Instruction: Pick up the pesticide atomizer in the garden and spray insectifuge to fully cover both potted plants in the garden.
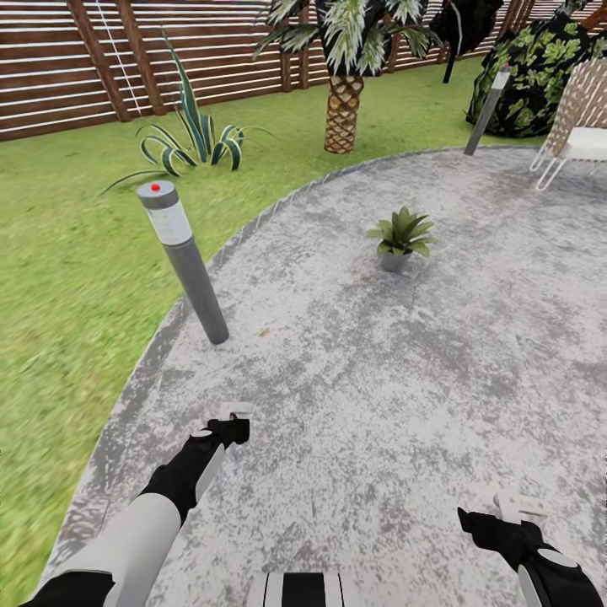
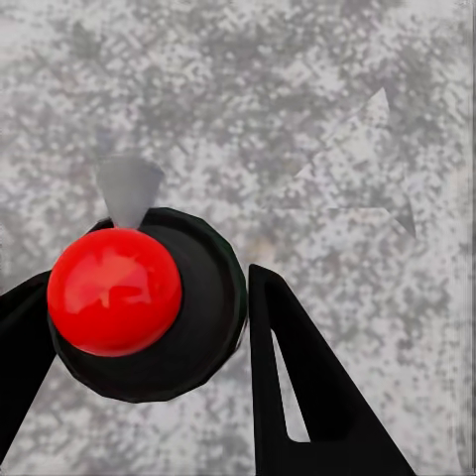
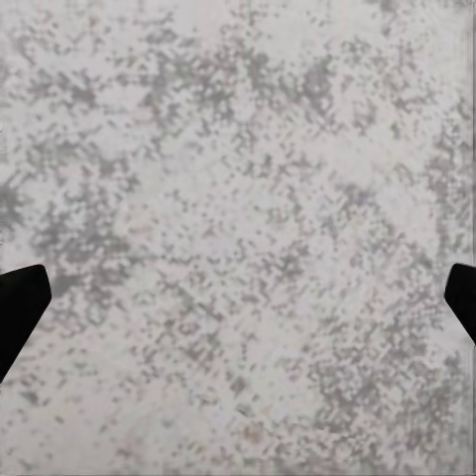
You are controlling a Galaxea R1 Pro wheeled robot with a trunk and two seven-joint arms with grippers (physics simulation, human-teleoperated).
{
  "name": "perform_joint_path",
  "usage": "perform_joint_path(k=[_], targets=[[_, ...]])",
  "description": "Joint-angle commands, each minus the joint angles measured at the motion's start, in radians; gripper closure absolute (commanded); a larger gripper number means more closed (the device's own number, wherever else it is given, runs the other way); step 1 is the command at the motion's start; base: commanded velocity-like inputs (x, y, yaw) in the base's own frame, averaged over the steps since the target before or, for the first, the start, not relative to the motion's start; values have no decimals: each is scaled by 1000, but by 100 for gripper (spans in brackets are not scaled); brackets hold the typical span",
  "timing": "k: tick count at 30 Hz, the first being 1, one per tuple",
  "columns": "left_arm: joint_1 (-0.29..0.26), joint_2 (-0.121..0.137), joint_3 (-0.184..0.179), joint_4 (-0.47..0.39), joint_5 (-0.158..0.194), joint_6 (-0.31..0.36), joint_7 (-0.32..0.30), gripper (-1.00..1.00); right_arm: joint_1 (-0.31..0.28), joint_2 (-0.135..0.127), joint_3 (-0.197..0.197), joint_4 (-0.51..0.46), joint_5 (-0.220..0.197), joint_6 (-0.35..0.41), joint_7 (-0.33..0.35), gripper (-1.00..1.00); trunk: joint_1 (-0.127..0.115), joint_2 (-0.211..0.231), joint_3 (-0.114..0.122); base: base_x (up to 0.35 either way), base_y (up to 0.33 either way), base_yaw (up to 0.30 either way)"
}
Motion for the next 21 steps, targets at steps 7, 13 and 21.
perform_joint_path(k=[7,13,21], targets=[[0,0,-7,-2,0,14,0,100,0,0,0,-1,-1,7,1,-100,-27,49,21,0,0,0],[0,0,-5,-2,0,14,0,100,0,-1,0,-1,-1,7,1,-100,-46,84,40,0,0,0],[0,-1,-7,-2,0,14,0,100,0,-2,-2,-1,-2,7,1,-100,-46,84,52,0,0,0]])
